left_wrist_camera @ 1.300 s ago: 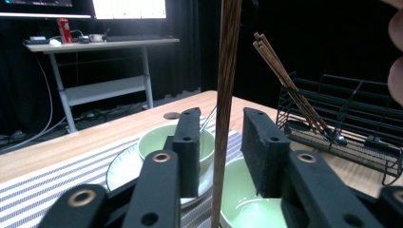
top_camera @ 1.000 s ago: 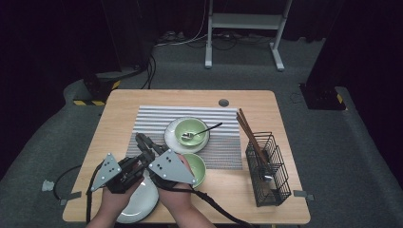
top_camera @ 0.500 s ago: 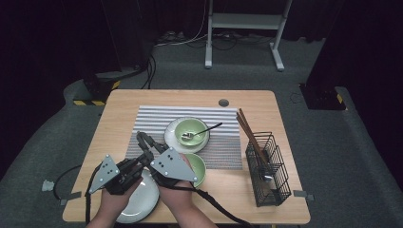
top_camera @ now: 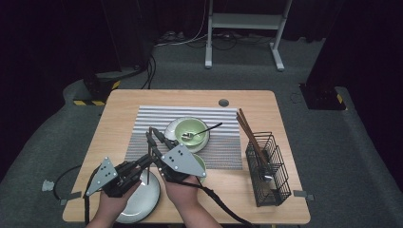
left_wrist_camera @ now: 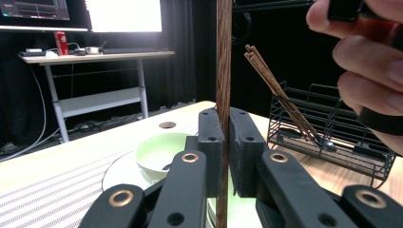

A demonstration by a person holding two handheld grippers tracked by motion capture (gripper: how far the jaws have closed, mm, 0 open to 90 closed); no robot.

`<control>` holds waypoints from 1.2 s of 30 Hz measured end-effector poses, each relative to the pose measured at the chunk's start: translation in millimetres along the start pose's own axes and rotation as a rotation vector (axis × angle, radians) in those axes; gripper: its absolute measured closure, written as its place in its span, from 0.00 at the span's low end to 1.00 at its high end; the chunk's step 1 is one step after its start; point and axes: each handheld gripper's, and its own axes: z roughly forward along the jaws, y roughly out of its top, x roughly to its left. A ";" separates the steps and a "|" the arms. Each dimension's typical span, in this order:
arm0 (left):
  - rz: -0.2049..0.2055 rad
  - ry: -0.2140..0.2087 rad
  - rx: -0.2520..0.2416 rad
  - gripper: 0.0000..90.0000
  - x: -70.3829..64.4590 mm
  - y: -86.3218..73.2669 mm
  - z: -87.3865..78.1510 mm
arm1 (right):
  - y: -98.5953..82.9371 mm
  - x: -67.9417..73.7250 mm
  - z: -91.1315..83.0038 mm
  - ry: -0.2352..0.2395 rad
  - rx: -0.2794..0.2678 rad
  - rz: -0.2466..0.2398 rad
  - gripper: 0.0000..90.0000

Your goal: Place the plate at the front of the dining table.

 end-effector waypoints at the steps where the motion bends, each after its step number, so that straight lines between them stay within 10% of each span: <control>1: -0.003 -0.004 -0.001 0.94 0.0 -0.4 -0.2 | -0.7 -1.1 -0.1 -0.002 0.000 0.002 0.84; 36: -0.008 -0.043 0.041 0.93 -3.0 -4.5 -0.6 | -22.9 -30.4 -11.1 -0.086 0.047 0.045 0.76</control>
